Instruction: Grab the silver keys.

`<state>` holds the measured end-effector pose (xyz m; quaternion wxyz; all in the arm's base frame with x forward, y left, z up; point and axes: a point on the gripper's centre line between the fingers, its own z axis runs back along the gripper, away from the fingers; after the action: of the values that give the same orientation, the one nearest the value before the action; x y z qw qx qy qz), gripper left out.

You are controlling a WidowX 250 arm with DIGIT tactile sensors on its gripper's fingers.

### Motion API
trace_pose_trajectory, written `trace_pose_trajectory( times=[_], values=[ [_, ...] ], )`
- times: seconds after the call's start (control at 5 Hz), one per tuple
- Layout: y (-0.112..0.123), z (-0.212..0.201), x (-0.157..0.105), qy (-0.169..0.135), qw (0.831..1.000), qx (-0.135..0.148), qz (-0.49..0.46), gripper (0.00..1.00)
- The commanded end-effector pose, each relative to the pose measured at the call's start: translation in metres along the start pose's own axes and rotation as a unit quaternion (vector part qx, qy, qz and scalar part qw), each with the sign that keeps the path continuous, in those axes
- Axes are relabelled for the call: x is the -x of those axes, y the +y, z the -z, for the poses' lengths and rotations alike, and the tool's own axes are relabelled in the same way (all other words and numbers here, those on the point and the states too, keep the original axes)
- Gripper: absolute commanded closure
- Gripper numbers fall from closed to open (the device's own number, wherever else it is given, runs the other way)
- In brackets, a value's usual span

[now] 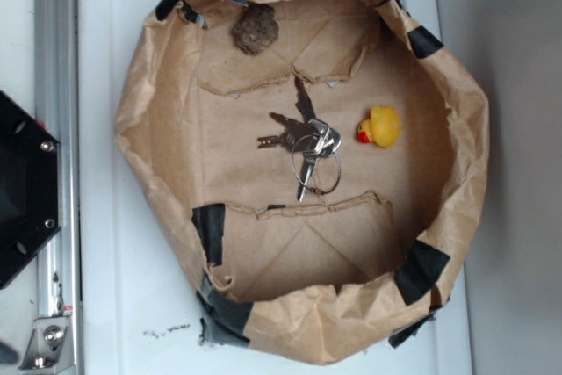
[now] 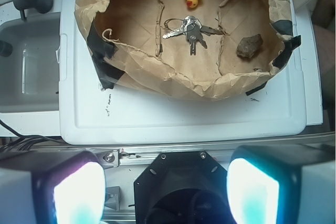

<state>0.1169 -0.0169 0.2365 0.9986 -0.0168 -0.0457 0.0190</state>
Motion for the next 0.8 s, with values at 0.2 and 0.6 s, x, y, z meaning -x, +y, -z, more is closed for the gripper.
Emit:
trace_pose_trajectory(
  times=[0.2,0.6],
  values=[
    [0.008,0.008,-0.045,-0.001,0.999,-0.002,0.039,0.0],
    [0.029,0.014,-0.088,0.075,0.975,-0.017,0.209,0.0]
  ],
)
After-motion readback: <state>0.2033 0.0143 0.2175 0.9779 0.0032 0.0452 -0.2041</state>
